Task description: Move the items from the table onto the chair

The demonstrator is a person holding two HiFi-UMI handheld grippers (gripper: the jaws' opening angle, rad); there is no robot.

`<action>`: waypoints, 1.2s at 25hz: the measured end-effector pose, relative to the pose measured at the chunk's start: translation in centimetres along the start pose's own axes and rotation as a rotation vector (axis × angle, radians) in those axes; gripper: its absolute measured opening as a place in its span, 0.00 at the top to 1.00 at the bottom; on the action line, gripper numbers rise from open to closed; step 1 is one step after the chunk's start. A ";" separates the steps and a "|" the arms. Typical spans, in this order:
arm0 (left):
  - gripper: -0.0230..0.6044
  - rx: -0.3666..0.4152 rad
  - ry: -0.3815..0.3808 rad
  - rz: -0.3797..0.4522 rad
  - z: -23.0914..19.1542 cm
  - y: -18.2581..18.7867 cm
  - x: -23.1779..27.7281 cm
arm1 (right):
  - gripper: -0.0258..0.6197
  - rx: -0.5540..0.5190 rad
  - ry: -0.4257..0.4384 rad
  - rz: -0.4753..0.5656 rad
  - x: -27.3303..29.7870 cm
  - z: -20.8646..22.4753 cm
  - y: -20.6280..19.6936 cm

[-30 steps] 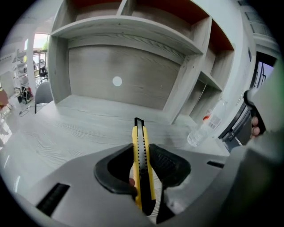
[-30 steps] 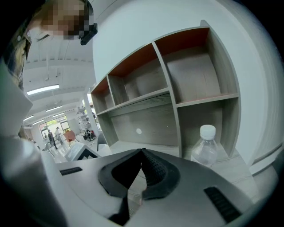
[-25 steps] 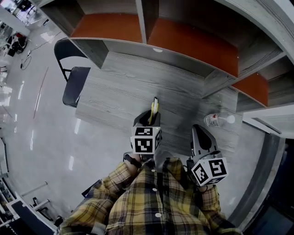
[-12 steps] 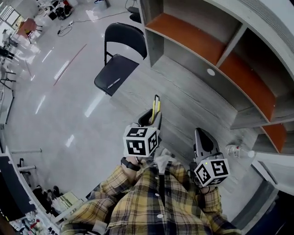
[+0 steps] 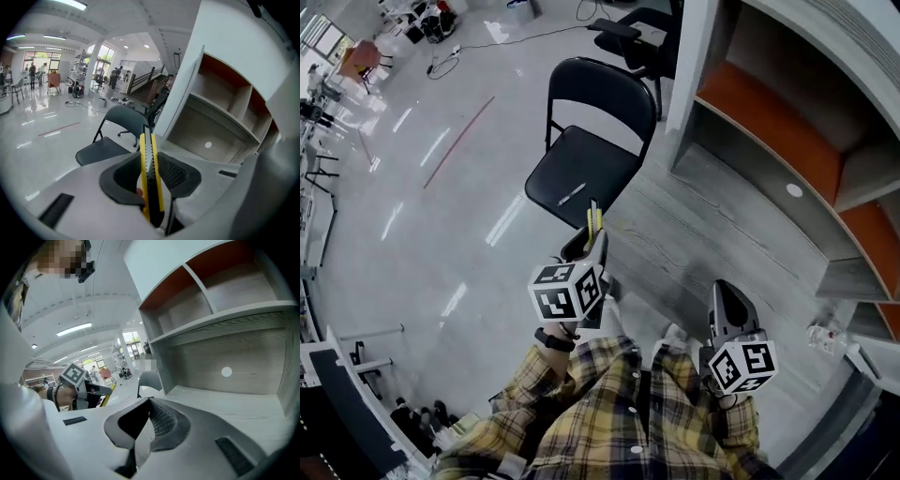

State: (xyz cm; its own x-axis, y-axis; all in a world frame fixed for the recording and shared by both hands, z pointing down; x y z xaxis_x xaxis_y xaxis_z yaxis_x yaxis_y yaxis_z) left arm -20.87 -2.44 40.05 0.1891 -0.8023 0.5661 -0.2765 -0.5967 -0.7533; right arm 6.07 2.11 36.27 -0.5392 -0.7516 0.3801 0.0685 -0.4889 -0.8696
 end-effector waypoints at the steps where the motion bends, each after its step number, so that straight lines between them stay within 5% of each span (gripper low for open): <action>1: 0.78 0.011 -0.007 -0.005 -2.1 0.7 0.7 | 0.93 0.008 -0.016 -0.004 1.3 -1.2 -0.2; 10: 0.78 0.208 -0.021 -0.169 -16.1 5.8 9.0 | 0.93 0.057 -0.105 -0.022 12.1 -10.0 -0.3; 20: 0.78 0.332 -0.111 -0.373 -20.5 -3.9 23.9 | 0.93 0.141 -0.157 -0.102 20.8 -9.0 -4.7; 30: 0.78 0.324 -0.090 -0.496 -25.3 -13.5 33.8 | 0.93 0.107 -0.158 -0.137 28.5 -4.9 -7.9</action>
State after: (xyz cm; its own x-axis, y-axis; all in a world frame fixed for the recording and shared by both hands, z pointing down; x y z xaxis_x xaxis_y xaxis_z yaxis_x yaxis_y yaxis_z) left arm -34.58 -21.18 77.83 0.3052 -0.4163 0.8565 0.1644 -0.8629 -0.4780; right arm -14.00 -13.27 52.43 -0.4123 -0.7305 0.5444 0.0970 -0.6293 -0.7710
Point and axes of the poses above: the fingertips, and each gripper's own axes: x forward along the fingers, z to its right, y out of its top, the point moved 3 cm from there along -x, backward along the fingers, and after that the axes turned 1 degree about z, right-handed, at the moved point
